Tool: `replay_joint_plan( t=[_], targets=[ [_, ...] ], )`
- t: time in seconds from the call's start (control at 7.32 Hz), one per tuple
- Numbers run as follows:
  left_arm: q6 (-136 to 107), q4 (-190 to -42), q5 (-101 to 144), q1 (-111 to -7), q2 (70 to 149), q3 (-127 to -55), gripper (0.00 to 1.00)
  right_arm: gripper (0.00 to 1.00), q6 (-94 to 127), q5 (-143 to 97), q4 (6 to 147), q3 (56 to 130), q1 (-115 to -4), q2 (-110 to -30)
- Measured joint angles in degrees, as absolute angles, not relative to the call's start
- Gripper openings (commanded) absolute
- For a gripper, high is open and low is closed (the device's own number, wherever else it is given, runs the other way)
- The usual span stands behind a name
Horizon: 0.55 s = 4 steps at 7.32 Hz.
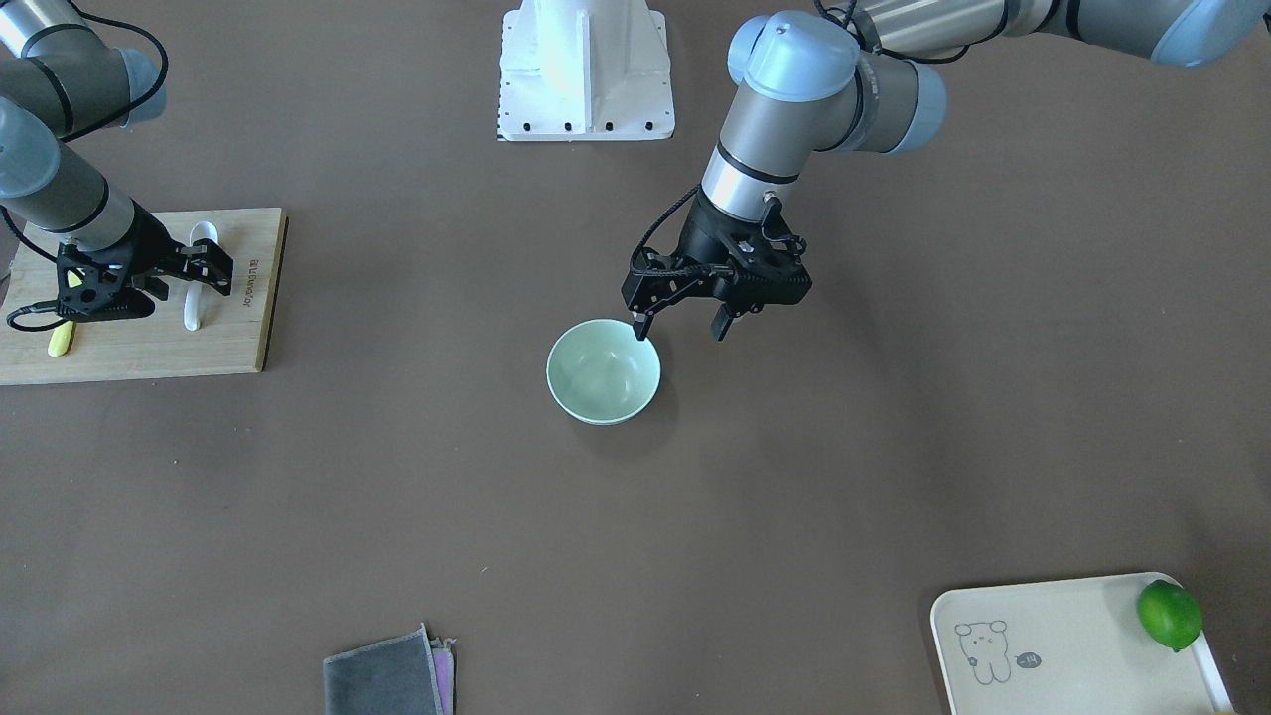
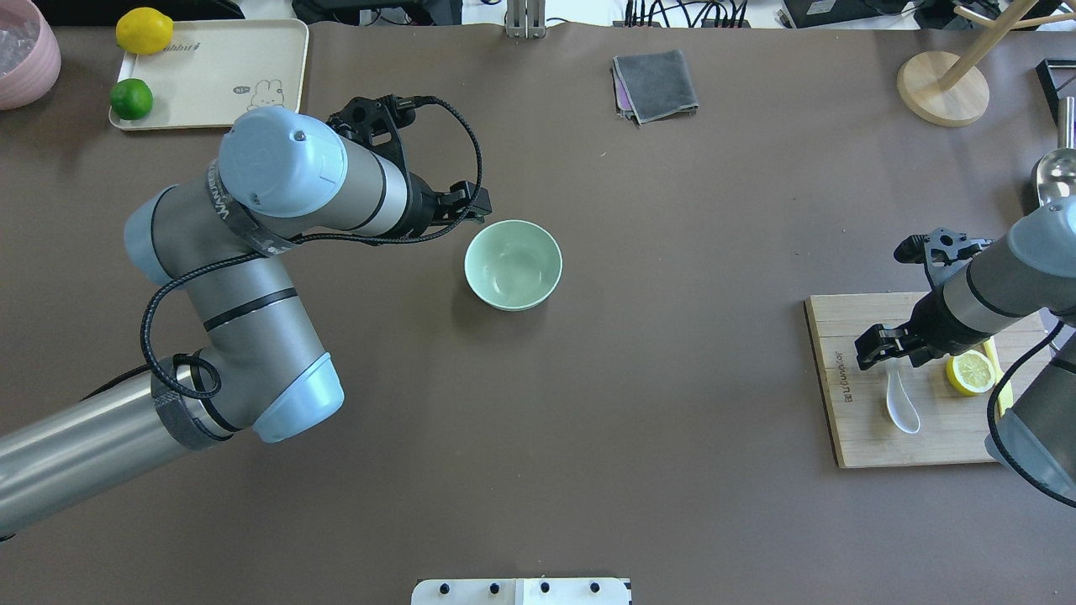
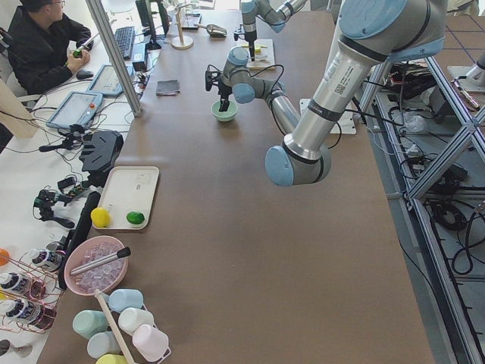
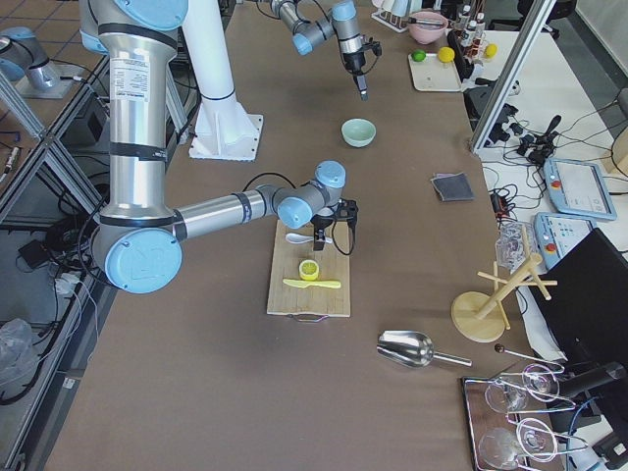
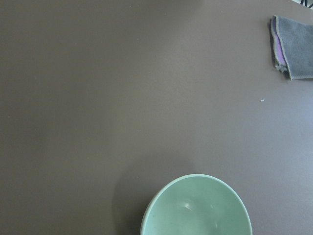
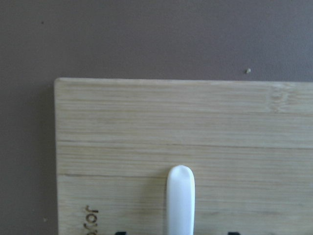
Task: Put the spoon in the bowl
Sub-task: 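Release the bowl with the left gripper while the right gripper lowers onto the white spoon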
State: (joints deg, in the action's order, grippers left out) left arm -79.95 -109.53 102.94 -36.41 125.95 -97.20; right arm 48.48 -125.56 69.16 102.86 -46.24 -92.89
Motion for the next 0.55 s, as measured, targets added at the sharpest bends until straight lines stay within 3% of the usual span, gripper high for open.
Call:
replay_joint_plan(
  t=[0.55],
  targets=[
    [-78.69, -109.68, 103.57, -36.67, 125.27, -97.53, 0.97, 0.0, 48.32, -126.0, 69.1, 103.41, -46.87, -92.93]
  ],
)
